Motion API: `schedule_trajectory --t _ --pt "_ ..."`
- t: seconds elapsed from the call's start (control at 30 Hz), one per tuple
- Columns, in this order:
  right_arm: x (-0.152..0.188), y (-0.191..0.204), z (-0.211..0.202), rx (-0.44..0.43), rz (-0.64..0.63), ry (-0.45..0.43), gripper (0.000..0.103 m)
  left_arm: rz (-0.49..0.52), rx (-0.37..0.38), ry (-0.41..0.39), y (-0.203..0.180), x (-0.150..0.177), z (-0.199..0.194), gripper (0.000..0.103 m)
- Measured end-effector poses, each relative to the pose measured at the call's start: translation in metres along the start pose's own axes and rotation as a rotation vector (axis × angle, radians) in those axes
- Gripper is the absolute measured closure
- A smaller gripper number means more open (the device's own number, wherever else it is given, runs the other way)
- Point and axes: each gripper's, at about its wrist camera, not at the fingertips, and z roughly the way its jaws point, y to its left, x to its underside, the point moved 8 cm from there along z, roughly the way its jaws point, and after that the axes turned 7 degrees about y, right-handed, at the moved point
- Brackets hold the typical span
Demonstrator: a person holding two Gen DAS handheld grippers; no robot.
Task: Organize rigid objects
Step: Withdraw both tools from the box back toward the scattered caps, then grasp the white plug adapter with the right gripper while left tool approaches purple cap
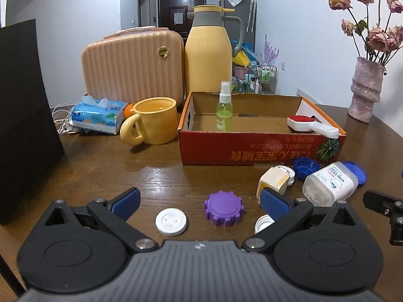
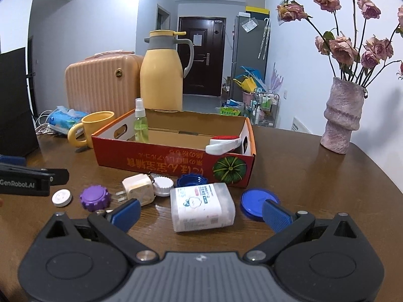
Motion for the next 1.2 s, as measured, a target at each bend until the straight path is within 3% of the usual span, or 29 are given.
schedule_trajectory --t 0.57,0.9,1.2 --pt "0.005 0.025 0.009 -0.074 -0.042 -0.033 0.000 0.003 0.013 0.031 0.019 0.017 0.019 0.000" --pt "-0.008 0.070 0.051 -0.115 -0.160 -0.053 0.002 -0.009 0.009 0.054 0.041 0.023 0.035 0.000" --pt "-0.014 0.095 0.095 -0.120 -0.237 -0.025 0.013 -0.021 0.005 0.073 0.059 0.026 0.046 0.000"
